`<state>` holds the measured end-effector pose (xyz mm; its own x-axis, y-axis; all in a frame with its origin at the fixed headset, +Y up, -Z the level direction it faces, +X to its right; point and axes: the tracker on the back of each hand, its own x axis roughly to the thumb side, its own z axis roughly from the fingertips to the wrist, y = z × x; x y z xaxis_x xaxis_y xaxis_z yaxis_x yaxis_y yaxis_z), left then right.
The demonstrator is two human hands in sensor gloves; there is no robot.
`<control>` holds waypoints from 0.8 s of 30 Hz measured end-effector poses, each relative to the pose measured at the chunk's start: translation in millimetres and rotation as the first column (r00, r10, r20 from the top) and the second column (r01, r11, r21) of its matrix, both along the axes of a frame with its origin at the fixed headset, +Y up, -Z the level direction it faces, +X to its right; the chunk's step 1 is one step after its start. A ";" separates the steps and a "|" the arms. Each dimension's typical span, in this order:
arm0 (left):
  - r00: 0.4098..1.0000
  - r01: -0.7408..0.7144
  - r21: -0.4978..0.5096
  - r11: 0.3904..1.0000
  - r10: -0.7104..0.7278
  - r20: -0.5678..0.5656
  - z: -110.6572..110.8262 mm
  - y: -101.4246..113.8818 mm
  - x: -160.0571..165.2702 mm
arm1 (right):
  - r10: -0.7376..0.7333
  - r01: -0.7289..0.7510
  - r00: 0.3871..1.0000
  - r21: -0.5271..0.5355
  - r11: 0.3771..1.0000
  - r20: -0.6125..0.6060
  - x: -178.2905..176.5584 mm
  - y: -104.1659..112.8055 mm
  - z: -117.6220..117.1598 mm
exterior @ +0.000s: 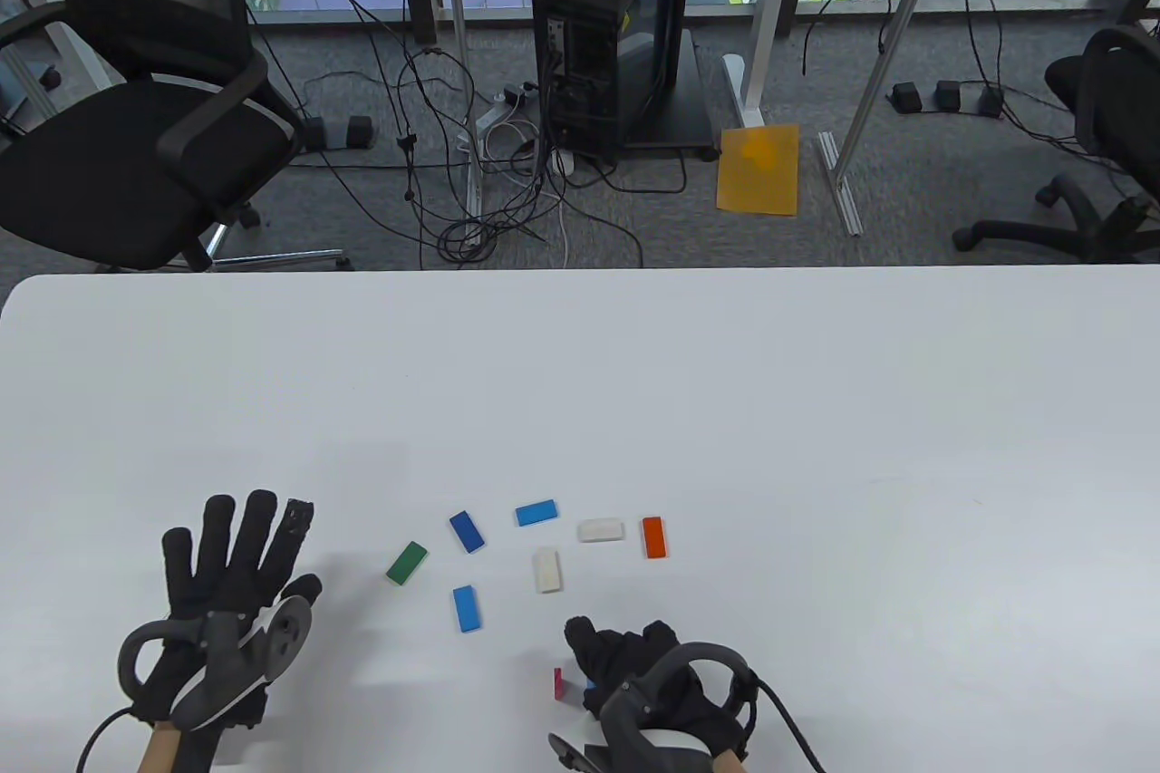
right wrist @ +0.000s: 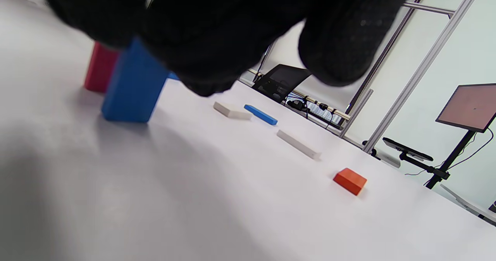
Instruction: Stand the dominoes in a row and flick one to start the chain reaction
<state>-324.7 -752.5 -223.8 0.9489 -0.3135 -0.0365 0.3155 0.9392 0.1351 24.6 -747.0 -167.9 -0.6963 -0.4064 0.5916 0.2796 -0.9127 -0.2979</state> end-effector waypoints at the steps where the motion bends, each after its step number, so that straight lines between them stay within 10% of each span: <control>1: 1.000 -0.002 0.002 1.000 0.002 -0.001 0.1 0.1 -0.1 | -0.001 0.001 1.000 0.001 1.000 -0.001 -0.1 0.2 0.0; 24: 1.000 0.003 -0.003 1.000 -0.003 0.002 0.7 0.1 1.3 | 0.004 -0.004 1.000 0.008 1.000 -0.007 -2.2 3.3 1.4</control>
<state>-323.5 -752.4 -223.1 0.9479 -0.3169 -0.0337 0.3185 0.9386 0.1326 22.4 -743.7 -166.5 -0.6904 -0.4140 0.5933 0.2814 -0.9092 -0.3069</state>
